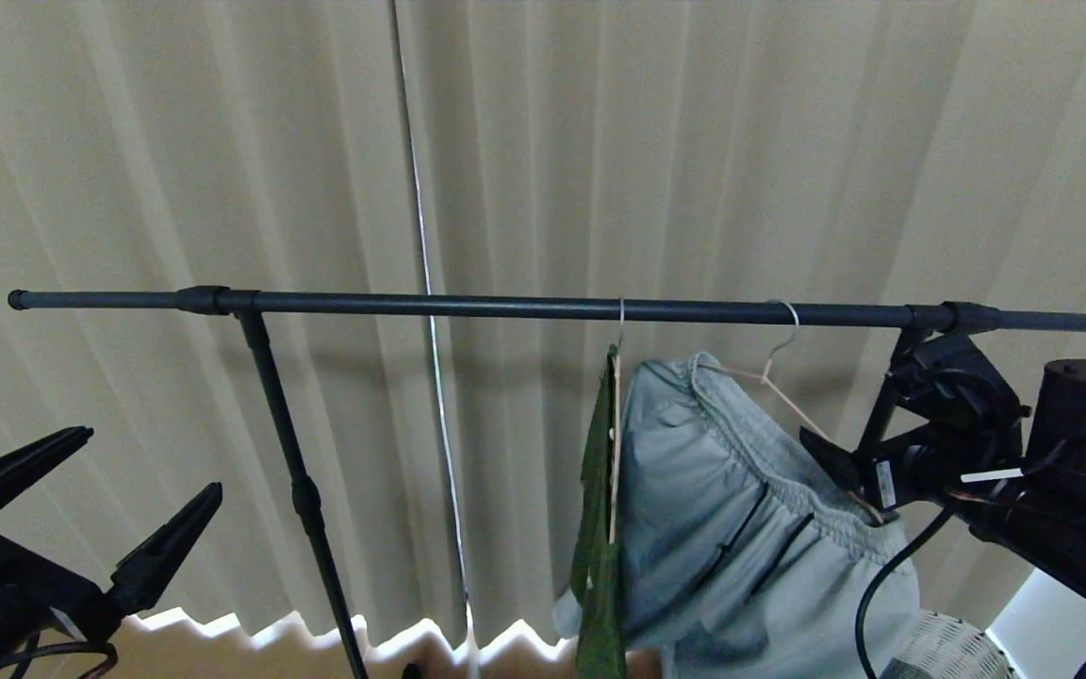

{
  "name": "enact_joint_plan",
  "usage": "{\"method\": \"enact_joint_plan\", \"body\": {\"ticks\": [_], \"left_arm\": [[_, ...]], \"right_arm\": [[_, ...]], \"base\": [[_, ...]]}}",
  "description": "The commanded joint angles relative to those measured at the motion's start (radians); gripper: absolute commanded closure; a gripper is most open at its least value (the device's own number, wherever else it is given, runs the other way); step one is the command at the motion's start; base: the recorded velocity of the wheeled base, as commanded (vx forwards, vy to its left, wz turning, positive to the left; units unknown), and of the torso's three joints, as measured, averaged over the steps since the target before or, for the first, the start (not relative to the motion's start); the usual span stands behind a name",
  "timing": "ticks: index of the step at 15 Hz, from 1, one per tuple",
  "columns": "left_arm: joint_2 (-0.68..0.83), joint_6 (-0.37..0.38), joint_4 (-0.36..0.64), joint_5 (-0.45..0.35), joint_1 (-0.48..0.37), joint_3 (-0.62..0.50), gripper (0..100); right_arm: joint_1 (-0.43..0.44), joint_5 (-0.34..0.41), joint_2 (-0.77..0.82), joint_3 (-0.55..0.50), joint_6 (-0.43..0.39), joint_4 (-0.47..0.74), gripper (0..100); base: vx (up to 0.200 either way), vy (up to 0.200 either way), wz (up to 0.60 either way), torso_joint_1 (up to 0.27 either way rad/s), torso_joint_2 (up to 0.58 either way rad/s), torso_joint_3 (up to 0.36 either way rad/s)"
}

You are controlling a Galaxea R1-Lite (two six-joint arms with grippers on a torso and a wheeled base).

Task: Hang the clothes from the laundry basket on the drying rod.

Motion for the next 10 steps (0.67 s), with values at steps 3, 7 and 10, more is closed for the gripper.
{"method": "enact_joint_plan", "body": {"ticks": [3,7,10], "left_arm": [[-0.112,-0.043,0.036,0.001,0.191,0.005,0],[-0.382,-0.144,0.372,0.001,0.194,0.005,0],[-0.770,-0.127,0.821,-0.001,0.191,0.005,0]], "right_arm": [[0.000,0.012,-0.246,0.127,0.019,-0.018,0],[0.000,0.003,-0.531,0.318,0.011,0.023,0],[-0.077,-0.002,-0.818,0.390,0.012,0.325,0]], "base": [[0.000,0.000,0.00,0.000,0.00,0.000],[0.000,0.000,0.00,0.000,0.00,0.000],[0.000,0.000,0.00,0.000,0.00,0.000]]}}
